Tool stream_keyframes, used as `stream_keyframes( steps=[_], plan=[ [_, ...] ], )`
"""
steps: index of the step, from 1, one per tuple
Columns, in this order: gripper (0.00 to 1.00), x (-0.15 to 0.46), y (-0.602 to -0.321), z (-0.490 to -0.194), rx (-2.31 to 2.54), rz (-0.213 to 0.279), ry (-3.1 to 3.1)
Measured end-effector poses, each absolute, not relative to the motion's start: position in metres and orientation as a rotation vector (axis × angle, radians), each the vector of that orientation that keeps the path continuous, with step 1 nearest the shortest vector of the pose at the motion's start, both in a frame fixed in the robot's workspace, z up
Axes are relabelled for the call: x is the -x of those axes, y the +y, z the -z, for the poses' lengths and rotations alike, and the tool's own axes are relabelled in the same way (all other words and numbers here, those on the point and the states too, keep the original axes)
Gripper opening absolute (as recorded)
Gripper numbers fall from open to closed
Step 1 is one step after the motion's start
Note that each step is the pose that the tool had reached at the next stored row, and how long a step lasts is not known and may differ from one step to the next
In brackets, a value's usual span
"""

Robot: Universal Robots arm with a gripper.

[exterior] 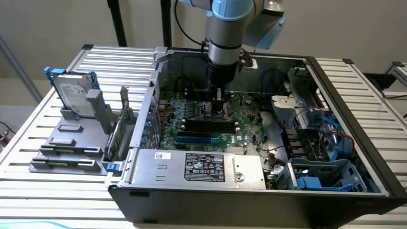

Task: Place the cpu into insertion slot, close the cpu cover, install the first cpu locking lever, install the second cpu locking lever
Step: 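Place the cpu into insertion slot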

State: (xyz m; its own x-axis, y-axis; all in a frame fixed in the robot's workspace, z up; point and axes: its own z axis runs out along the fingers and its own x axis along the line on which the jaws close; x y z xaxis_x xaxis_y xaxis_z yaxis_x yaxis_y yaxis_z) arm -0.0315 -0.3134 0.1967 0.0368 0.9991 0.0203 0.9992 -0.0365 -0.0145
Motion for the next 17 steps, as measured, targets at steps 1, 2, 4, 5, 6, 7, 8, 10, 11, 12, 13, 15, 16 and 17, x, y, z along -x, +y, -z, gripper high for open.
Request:
stream_keyframes(
  steps=[1, 2, 4, 5, 6, 7, 8, 10, 11, 12, 13, 15, 16, 17],
  plan=[
    [0.55, 0.0315, -0.3134, -0.1967, 2.244, 0.007, -2.163],
    [0.55, 0.0315, -0.3133, -0.1966, 2.244, 0.007, -2.163],
    [0.55, 0.0315, -0.3133, -0.1968, 2.244, 0.007, -2.163],
    [0.55, 0.0314, -0.3132, -0.1969, 2.244, 0.008, -2.163],
    [0.55, 0.0314, -0.3132, -0.1972, 2.244, 0.008, -2.164],
    [0.55, 0.0314, -0.3132, -0.1978, 2.245, 0.006, -2.164],
    [0.55, 0.0314, -0.3133, -0.1983, 2.245, 0.005, -2.164],
    [0.55, 0.0315, -0.3134, -0.1993, 2.246, 0.004, -2.165],
    [0.55, 0.0315, -0.3135, -0.1995, 2.246, 0.003, -2.165],
    [0.55, 0.0315, -0.3136, -0.1996, 2.247, 0.002, -2.166],
    [0.55, 0.0315, -0.3137, -0.1997, 2.247, 0.001, -2.166],
    [0.55, 0.0315, -0.3142, -0.1998, 2.249, -0.003, -2.168],
    [0.55, 0.0314, -0.3144, -0.1998, 2.251, -0.007, -2.17],
    [0.55, 0.0314, -0.3146, -0.1998, 2.252, -0.01, -2.171]
  ],
)
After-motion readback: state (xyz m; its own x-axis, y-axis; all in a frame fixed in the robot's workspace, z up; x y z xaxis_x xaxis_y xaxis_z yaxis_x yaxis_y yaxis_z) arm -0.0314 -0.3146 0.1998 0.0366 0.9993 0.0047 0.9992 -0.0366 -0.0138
